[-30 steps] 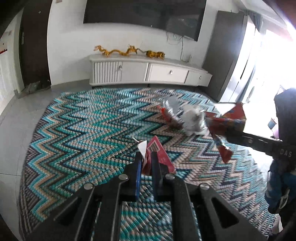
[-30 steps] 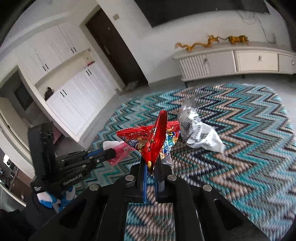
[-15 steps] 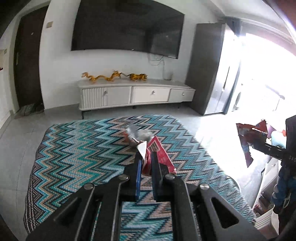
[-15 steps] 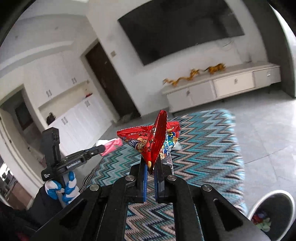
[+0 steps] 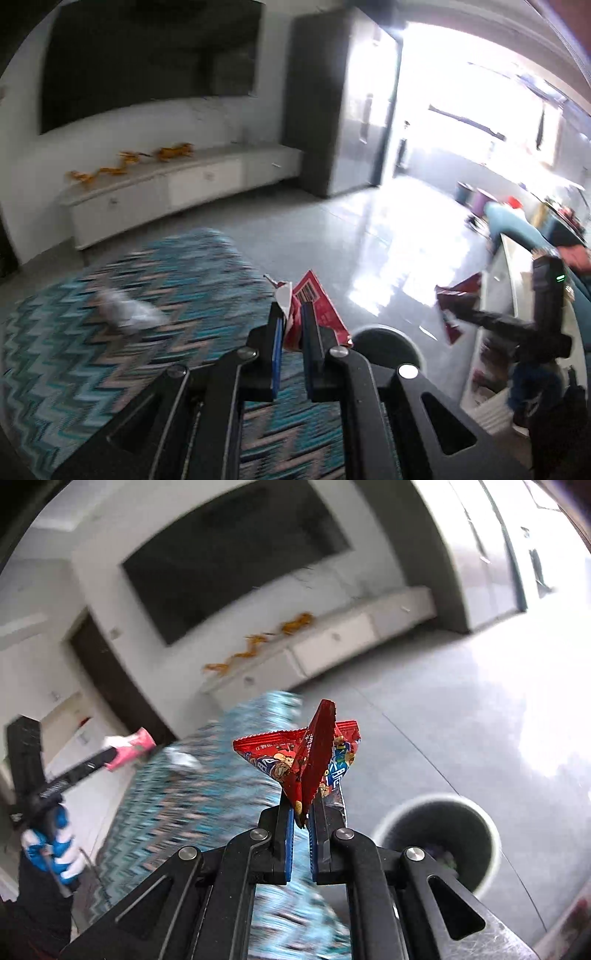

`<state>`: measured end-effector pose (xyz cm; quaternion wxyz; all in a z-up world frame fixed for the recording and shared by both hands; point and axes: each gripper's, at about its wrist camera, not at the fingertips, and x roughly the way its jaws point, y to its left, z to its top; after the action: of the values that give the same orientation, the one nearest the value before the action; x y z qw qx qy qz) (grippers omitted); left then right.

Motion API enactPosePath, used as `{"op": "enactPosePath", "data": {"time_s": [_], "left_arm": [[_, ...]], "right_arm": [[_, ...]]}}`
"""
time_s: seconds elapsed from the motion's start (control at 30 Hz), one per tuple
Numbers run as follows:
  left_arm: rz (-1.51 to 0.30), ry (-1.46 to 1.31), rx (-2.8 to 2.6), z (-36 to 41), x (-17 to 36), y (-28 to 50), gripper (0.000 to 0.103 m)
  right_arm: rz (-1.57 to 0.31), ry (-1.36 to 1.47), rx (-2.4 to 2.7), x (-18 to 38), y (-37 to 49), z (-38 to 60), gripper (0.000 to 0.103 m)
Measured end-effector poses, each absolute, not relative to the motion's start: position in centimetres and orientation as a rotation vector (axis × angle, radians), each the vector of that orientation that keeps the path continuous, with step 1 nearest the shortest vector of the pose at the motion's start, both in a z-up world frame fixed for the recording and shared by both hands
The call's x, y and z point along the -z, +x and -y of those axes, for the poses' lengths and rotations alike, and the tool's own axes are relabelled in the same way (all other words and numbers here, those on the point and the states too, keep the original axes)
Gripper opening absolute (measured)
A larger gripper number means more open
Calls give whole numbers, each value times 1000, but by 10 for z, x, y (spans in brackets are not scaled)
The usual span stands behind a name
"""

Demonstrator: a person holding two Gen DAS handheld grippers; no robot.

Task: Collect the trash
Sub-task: 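Carry both items over the bin and open both grippers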

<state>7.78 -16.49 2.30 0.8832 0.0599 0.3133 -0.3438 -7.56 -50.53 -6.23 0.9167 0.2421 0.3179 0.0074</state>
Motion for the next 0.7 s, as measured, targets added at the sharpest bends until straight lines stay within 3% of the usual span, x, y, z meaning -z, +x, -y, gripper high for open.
{"op": "enactPosePath", "data": {"time_s": [0.3, 0.37, 0.5, 0.57, 0.63, 0.7], "left_arm": [[-825, 235, 893, 318, 34, 93, 9], [-854, 262, 913, 340, 48, 97, 9], [-917, 286, 953, 379, 72, 104, 12], [-949, 285, 968, 393, 83, 106, 18], [-984, 278, 983, 405, 94, 108, 35], [-999, 282, 989, 413, 101, 109, 36]], "right_arm": [[-810, 651, 130, 164, -54, 569, 11], [-845, 670, 155, 185, -46, 581, 18], [-892, 687, 206, 209, -40, 590, 41], [-909, 698, 226, 220, -39, 596, 43], [-924, 712, 241, 228, -40, 601, 44], [-926, 726, 250, 231, -42, 601, 44]]}}
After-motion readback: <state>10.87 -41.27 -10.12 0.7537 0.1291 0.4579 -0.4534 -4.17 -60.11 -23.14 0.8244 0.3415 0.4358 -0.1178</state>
